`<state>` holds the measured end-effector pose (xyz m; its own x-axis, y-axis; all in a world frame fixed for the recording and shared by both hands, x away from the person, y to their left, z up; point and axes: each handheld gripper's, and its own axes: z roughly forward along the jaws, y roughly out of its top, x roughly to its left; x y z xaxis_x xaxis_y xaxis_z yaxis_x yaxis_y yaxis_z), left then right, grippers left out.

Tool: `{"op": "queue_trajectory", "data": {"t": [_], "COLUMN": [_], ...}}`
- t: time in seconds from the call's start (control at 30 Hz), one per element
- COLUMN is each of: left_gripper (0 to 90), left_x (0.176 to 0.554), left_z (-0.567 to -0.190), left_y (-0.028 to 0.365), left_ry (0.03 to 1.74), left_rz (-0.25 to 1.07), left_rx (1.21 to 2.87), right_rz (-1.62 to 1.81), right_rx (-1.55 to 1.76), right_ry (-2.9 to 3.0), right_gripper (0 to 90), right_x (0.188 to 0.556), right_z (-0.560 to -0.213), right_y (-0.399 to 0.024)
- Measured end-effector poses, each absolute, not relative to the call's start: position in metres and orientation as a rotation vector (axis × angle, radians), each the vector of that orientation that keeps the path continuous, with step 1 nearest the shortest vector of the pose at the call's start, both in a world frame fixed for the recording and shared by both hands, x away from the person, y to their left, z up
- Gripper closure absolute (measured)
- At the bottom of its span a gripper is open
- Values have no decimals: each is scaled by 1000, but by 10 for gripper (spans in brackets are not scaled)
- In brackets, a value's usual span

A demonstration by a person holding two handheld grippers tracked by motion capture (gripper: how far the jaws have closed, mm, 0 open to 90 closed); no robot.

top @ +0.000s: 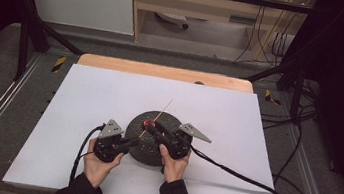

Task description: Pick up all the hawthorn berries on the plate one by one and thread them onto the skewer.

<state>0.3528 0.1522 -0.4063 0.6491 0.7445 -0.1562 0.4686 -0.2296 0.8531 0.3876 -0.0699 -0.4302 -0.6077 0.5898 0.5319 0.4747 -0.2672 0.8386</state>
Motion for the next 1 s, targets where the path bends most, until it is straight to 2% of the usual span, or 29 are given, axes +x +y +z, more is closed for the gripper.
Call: {"op": "queue_trajectory", "data": {"t": [0.53, 0.77, 1.0], "left_gripper": [878, 878, 878], "left_x": [355, 353, 343], "left_z": [-411, -409, -414], "left_y": [151, 160, 181], "left_ry": [928, 917, 905], "left_rz": [344, 346, 349], "left_rx": [1890, 1895, 1928], "right_rz": [1996, 1941, 1796], "right_rx": [1348, 1310, 1266], "right_ry": [1905, 1916, 2030], "right_gripper": [597, 440, 196], "right_x": [380, 377, 381], "right_z": [-435, -430, -423], "right_y": [-68, -71, -82]}}
